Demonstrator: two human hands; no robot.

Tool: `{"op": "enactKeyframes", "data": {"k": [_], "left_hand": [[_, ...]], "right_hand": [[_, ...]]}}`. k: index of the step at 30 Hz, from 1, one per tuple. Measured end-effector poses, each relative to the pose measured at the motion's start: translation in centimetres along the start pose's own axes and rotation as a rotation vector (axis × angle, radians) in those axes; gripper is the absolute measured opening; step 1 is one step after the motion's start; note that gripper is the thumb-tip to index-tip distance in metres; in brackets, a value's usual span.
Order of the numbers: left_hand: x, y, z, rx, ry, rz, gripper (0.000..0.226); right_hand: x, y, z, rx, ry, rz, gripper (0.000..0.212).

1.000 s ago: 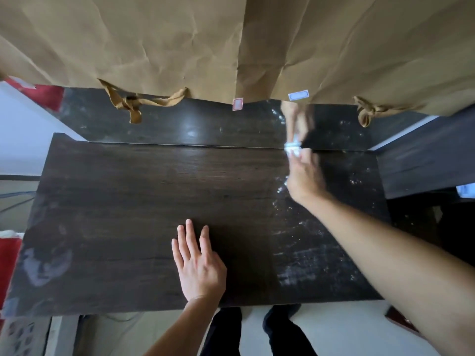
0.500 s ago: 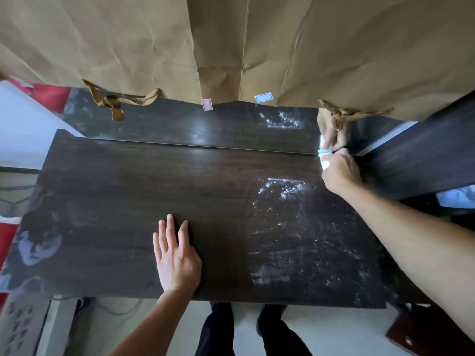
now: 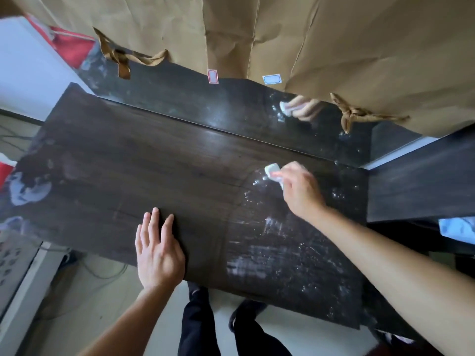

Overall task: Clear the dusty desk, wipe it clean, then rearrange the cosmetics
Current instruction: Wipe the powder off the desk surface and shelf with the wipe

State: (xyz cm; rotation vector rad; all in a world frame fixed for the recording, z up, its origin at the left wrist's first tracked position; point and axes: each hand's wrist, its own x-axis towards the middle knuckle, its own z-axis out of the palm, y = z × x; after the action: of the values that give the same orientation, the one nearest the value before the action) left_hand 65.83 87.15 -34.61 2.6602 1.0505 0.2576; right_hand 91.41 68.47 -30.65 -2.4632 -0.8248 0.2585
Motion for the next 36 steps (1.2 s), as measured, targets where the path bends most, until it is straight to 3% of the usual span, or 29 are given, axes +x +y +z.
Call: {"op": "enactKeyframes", "data": {"k": [2,4,7,11,12,15,17,19,22,25,27,31,34,36], "left_hand": [[-0.1,-0.1,0.1,0.011,-0.002,0.006,0.048],[-0.1,-0.2,0.1,0.024,-0.01,-0.005,0.048],[-0.1,-0.4,0.1,0.04,-0.019,0.0,0.049],[-0.1,-0.3,0.0,0.042,-0.024,-0.003,0.05],[0.0,-0.3,0.0,0.038,-0.021,-0.006,0.049],[0.1,-0.3,0.0,0.036,-0.012,-0.009,0.048],[0.0,-0.3,0.0,0.038,-0.006,-0.001,0.047],[0.1,-0.3,0.1,0.042,0.0,0.009,0.047],[0.0,-0.5,0.2,0.047,-0.002,0.008,0.047],[0.0,-0.5,0.0,0.041,-0.004,0.014,0.048],[0.1,-0.4,-0.1,0.037,-0.006,0.014,0.048],[0.3,-0.4,0.0,0.034,-0.005,0.016,0.047],[0.2,-0.5,0.1,0.035,0.006,0.026,0.046],[0.2,-0.6,0.0,0.04,0.01,0.029,0.045]], "right_hand": [[3.9,0.6,0.0,-0.131,0.065,0.18,0.043],[4.3,0.0,1.4,-0.163,0.068,0.168,0.057],[-1.8,-2.1,3.7,-0.103,-0.055,-0.109,0.062],[-7.4,-3.1,2.7,0.03,-0.434,-0.347,0.057],[-6.0,-3.1,2.1,0.06,-0.398,-0.321,0.052],[1.7,-2.4,1.6,-0.026,-0.071,-0.128,0.044],[5.4,-2.0,2.2,-0.146,-0.024,0.035,0.049],[5.4,-2.7,3.7,-0.165,-0.01,0.049,0.056],[-0.5,-4.6,5.2,-0.095,-0.127,-0.219,0.057],[-7.6,-5.7,4.6,0.037,-0.492,-0.414,0.053],[-7.0,-5.7,3.3,0.088,-0.606,-0.439,0.047],[3.4,-4.5,2.5,-0.082,-0.16,-0.248,0.037],[6.9,-4.2,3.8,-0.2,-0.047,0.038,0.048],[3.7,-5.5,5.3,-0.208,-0.053,-0.094,0.054]]}}
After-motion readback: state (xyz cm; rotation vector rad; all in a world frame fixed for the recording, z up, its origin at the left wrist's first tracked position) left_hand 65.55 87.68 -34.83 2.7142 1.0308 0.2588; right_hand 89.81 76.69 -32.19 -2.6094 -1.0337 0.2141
